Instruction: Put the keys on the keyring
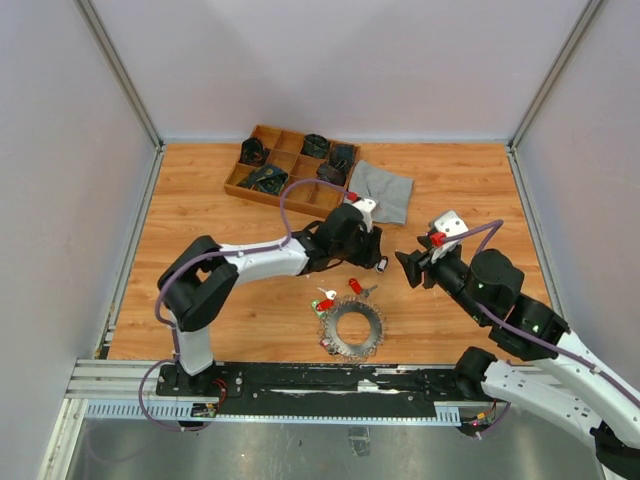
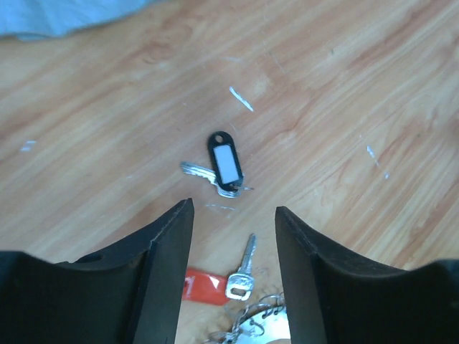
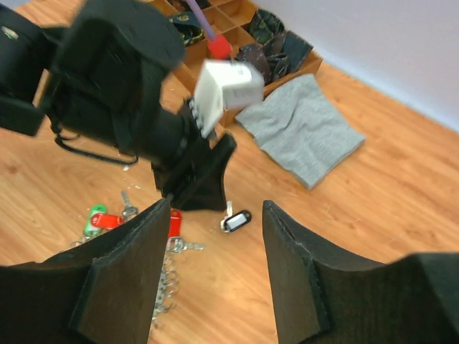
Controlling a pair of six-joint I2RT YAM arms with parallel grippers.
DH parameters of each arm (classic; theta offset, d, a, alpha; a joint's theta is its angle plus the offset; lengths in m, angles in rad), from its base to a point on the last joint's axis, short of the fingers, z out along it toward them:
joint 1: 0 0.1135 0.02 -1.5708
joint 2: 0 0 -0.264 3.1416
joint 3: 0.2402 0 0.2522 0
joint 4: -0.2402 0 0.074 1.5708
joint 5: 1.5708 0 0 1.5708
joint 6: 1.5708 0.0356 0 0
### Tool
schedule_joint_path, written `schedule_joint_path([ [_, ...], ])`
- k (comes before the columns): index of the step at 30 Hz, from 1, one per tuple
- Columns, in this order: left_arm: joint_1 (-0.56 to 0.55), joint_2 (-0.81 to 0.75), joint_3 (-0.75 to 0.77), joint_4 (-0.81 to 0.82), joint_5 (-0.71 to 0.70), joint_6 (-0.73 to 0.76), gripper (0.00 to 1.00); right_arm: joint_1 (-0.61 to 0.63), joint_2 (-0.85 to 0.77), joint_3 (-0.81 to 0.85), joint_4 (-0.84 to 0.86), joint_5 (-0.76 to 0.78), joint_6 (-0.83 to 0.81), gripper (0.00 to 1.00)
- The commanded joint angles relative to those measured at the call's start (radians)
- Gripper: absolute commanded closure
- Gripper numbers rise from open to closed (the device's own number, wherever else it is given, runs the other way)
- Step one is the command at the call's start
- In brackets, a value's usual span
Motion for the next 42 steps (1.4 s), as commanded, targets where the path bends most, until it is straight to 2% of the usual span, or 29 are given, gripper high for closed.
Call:
schedule_joint_path([
  [1,0.090,-0.132,-0.092,0.093,0.035,-0.013,0.44,0.018,0.003,-0.020,-0.056,0.020,0.212,0.45],
  [10,0.311,-0.419,-0.310,0.095,0.109,-0.025,0.38,0.016,0.114,-0.106,-0.077,-0.228,0.275,0.43],
  [16,0.340,-0.677,-0.495,0.074,0.001,-0.002,0.30,0.019,0.154,-0.186,-0.047,-0.446,0.251,0.45],
  [19,0.385,-0.740,-0.576,0.103,0.006,-0.013,0.29,0.019,0.176,-0.230,-0.024,-0.486,0.254,0.46],
  [24,0.523,-0.783,-0.660,0.185,0.082,-0.014,0.28,0.031,0.253,-0.272,0.037,-0.557,0.232,0.47],
  [30,0.554,-0.764,-0.693,0.241,0.047,0.041,0.30,0.060,0.416,-0.259,0.154,-0.571,0.244,0.58],
  [34,0.556,-0.748,-0.737,0.288,0.004,0.047,0.30,0.095,0.561,-0.204,0.190,-0.523,0.258,0.57],
  [36,0.556,-0.737,-0.749,0.297,-0.020,0.051,0.30,0.098,0.638,-0.172,0.151,-0.469,0.295,0.55],
  [39,0.555,-0.717,-0.763,0.321,-0.021,0.049,0.30,0.099,0.658,-0.191,0.133,-0.380,0.387,0.55],
  [42,0.556,-0.698,-0.766,0.325,-0.015,0.048,0.31,0.094,0.645,-0.208,0.073,-0.248,0.460,0.60],
])
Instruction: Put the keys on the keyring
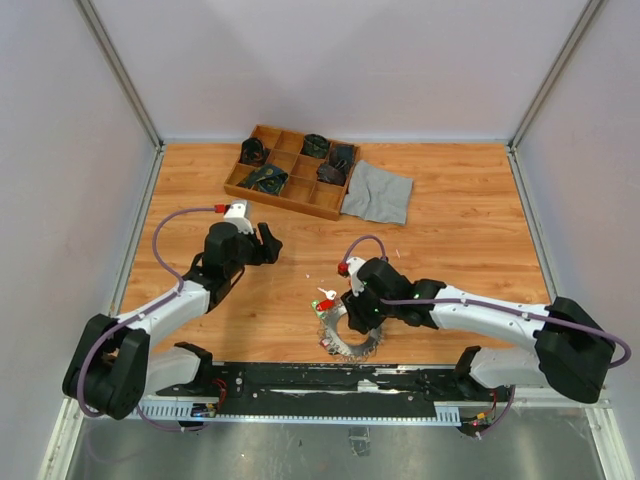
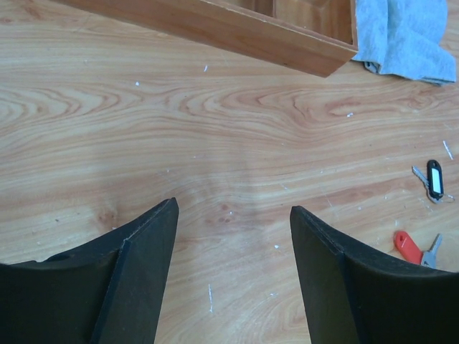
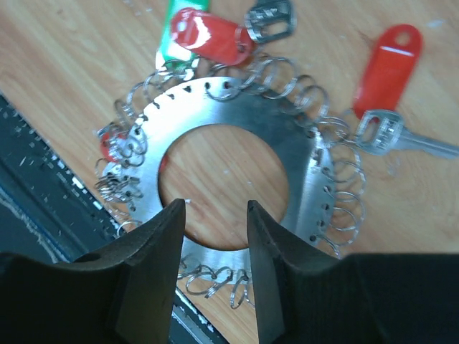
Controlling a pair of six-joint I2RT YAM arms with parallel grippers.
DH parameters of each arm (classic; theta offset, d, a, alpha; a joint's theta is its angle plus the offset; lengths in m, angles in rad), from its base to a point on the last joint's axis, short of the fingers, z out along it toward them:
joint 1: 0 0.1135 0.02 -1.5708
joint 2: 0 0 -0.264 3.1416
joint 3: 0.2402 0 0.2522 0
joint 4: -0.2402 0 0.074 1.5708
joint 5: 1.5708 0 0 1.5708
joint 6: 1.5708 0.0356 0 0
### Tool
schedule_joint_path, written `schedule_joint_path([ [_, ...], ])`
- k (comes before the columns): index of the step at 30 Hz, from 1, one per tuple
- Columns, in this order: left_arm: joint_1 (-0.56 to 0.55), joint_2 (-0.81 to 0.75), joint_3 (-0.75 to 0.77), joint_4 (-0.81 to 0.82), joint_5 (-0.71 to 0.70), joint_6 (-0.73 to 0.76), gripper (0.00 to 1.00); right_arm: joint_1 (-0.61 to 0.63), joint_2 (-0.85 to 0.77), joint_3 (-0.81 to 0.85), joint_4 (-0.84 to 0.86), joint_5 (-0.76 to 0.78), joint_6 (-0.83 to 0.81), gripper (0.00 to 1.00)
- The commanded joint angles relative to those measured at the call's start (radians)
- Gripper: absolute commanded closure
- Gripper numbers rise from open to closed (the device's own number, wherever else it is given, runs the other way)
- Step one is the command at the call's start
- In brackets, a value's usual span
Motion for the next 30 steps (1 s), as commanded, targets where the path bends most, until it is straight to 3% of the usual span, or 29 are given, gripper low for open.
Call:
schedule_joint_path([
  [1,0.007,0.025,-0.009,0.066,-0.016,0.018,0.31,-0.003,-0.017,-0.009,-0.053,0.198,0.139,0.61],
  [9,0.007,0.035,-0.017,0.069,-0.022,0.020,0.31,-0.052,0.098,-0.004,0.012,0.047,0.177,0.69],
  [20,0.007,0.057,-0.012,0.065,-0.030,0.023,0.32,-0.107,0.179,0.008,-0.050,0.154,0.194,0.66],
  [30,0.006,0.084,-0.006,0.064,-0.039,0.026,0.32,-0.220,0.269,0.086,0.002,0.160,0.050,0.62],
])
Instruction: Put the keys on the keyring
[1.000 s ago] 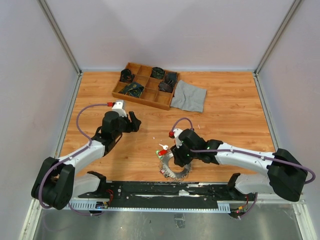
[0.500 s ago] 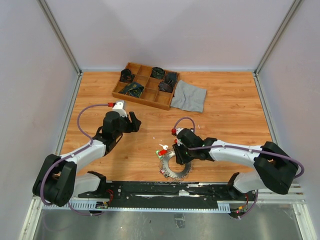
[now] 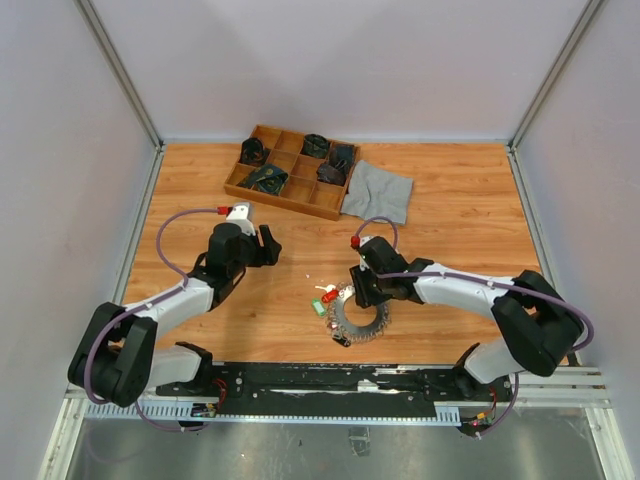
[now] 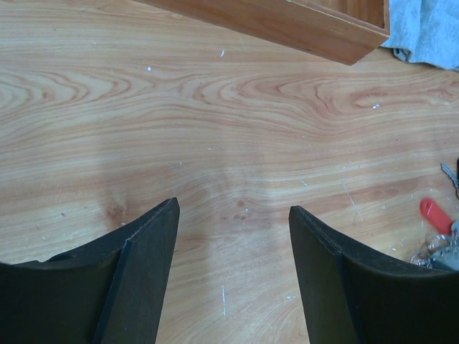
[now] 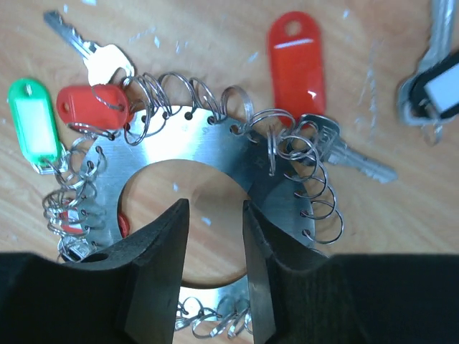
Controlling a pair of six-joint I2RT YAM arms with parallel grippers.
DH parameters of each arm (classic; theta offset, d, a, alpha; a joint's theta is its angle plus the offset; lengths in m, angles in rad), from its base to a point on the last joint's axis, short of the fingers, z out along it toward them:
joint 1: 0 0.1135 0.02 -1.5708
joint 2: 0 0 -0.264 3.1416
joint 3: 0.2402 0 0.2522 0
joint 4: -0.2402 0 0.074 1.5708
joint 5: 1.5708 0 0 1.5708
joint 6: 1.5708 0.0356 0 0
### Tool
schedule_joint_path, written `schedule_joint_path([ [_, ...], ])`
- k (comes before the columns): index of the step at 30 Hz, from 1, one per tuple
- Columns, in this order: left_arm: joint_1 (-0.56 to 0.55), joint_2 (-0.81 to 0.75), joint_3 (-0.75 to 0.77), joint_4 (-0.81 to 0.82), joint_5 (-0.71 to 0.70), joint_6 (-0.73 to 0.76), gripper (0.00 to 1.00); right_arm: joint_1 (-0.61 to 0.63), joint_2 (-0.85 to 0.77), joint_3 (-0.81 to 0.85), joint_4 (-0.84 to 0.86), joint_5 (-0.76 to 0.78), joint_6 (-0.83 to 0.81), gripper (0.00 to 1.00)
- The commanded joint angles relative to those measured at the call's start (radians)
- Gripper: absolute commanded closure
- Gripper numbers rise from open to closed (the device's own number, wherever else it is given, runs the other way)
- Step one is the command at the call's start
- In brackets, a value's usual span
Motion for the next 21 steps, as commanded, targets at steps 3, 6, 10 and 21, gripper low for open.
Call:
schedule_joint_path([
  [3,0.007,0.020,0.003,0.032,-0.015,0.017,0.32,-0.042,0.137,0.074,0.015,0.007,-0.152,0.61],
  [6,0.007,0.022,0.003,0.031,-0.017,0.017,0.32,-0.043,0.194,0.115,0.055,-0.065,-0.207,0.60],
  [10,0.007,0.028,0.004,0.033,-0.018,0.017,0.32,-0.034,0.227,0.137,0.106,-0.190,-0.268,0.61],
  [21,0.007,0.030,0.003,0.031,-0.011,0.012,0.33,0.047,0.225,0.128,0.051,-0.428,-0.383,0.66],
])
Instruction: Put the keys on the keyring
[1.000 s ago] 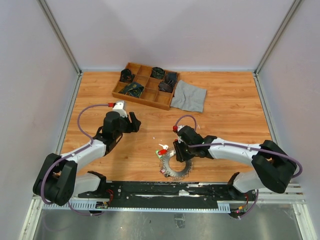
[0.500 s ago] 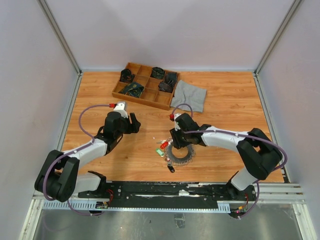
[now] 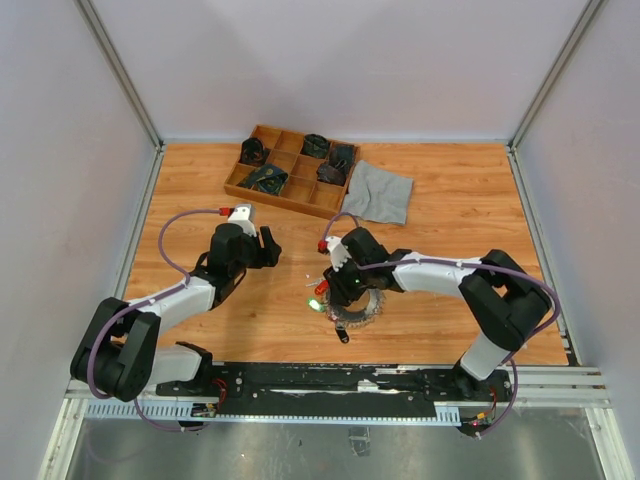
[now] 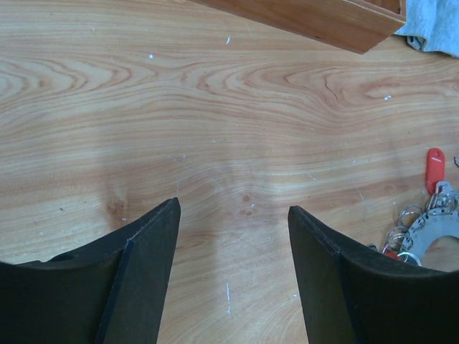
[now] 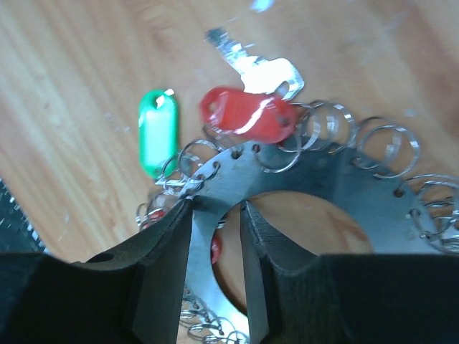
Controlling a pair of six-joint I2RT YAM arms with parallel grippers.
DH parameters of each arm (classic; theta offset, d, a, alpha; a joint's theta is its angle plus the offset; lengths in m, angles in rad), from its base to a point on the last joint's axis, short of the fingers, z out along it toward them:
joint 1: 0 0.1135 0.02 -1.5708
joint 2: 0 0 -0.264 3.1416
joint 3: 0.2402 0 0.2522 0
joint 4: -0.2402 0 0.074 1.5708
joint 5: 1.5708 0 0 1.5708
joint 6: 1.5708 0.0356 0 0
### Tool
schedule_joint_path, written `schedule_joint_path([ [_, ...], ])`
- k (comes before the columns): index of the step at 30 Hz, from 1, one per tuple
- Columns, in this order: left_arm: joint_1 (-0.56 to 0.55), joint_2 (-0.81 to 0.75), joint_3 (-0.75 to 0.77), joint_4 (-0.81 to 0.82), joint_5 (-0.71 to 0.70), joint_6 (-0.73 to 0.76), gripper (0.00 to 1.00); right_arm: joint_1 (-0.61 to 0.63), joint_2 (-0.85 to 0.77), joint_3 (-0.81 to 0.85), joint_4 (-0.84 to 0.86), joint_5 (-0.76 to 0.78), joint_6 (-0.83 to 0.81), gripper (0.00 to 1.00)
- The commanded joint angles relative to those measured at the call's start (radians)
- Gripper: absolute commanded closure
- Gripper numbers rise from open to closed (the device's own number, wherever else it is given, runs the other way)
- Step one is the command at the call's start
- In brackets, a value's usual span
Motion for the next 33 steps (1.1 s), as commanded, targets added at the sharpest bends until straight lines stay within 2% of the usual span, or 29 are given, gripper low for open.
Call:
schedule_joint_path([
  [1,0.007,-0.002,0.003,0.031,-0.010,0.008,0.33,0.058,0.015,-0.022,-0.111,-0.117,-0.080,0.66],
  [9,0.006,0.004,0.007,0.031,-0.007,0.006,0.33,0.088,-0.060,-0.077,-0.175,-0.201,-0.088,0.66],
  [16,0.006,0.005,0.007,0.031,-0.011,0.007,0.33,0.059,-0.201,-0.065,-0.176,0.015,-0.076,0.57],
  [19,0.006,0.005,0.005,0.031,-0.013,0.005,0.33,0.038,-0.261,-0.082,-0.165,0.111,-0.070,0.55],
  [22,0.007,0.010,0.004,0.033,-0.012,0.004,0.33,0.030,-0.300,-0.101,-0.160,0.137,-0.069,0.56],
  [27,0.008,0.015,0.003,0.037,-0.012,0.003,0.33,0.044,-0.268,-0.079,-0.145,0.113,0.008,0.59],
  [33,0.009,0.016,0.006,0.034,-0.013,0.003,0.33,0.106,-0.188,-0.050,-0.096,0.179,0.116,0.54],
])
